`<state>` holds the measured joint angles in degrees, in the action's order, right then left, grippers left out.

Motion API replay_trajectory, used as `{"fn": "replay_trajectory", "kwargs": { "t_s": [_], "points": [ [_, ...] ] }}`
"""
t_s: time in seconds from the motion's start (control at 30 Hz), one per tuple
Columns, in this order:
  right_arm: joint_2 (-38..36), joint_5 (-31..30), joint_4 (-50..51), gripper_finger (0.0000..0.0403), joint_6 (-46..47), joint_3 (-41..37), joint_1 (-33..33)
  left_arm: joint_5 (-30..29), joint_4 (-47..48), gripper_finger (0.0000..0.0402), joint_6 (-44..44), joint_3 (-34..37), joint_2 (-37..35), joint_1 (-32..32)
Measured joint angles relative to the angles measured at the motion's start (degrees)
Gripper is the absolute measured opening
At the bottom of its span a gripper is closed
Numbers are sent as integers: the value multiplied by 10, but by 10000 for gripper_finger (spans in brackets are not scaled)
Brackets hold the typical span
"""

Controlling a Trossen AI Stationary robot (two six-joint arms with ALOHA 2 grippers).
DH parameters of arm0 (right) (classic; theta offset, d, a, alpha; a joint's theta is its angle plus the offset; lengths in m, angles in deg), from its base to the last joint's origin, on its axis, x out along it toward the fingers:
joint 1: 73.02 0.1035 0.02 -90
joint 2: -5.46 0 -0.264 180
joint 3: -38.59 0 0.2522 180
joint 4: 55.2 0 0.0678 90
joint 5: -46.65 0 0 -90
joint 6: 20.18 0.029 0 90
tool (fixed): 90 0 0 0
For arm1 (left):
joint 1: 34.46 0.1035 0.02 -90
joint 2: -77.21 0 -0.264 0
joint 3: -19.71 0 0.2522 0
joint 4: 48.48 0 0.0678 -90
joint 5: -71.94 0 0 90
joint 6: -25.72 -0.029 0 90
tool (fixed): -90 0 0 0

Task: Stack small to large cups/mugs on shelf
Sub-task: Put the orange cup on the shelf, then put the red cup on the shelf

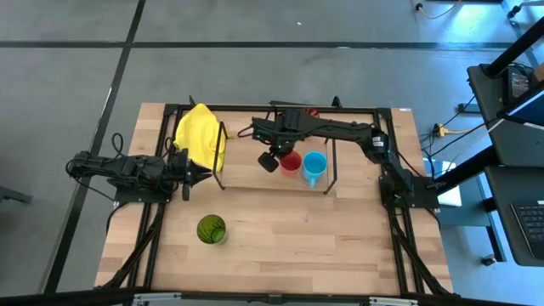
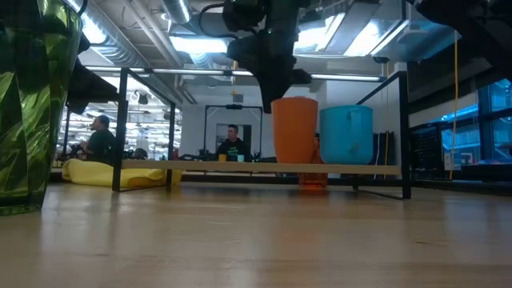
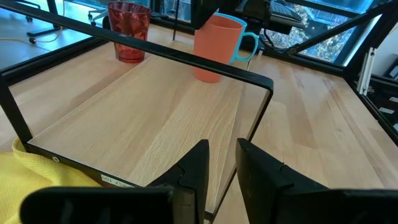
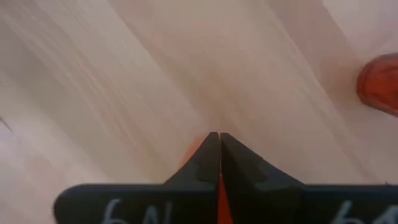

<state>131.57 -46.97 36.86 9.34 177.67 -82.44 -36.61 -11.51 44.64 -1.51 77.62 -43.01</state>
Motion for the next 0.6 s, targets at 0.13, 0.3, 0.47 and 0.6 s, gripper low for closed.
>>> {"fn": "replay_trajectory", "kwargs": {
  "t_s": [0.13, 0.3, 0.47, 0.6],
  "points": [
    [0, 1, -13, 9, 0, 0, 7, 0, 0, 75, 0, 0, 0, 0],
    [0, -85, -55, 11, -12, 0, 10, 0, 0, 75, 0, 0, 0, 0],
    [-3, -173, -92, 20, -16, 44, 3, 0, 0, 75, 0, 0, 0, 0],
    [-3, -191, -117, 35, -41, 93, -14, 0, 0, 75, 0, 0, 0, 0]
  ]
}}
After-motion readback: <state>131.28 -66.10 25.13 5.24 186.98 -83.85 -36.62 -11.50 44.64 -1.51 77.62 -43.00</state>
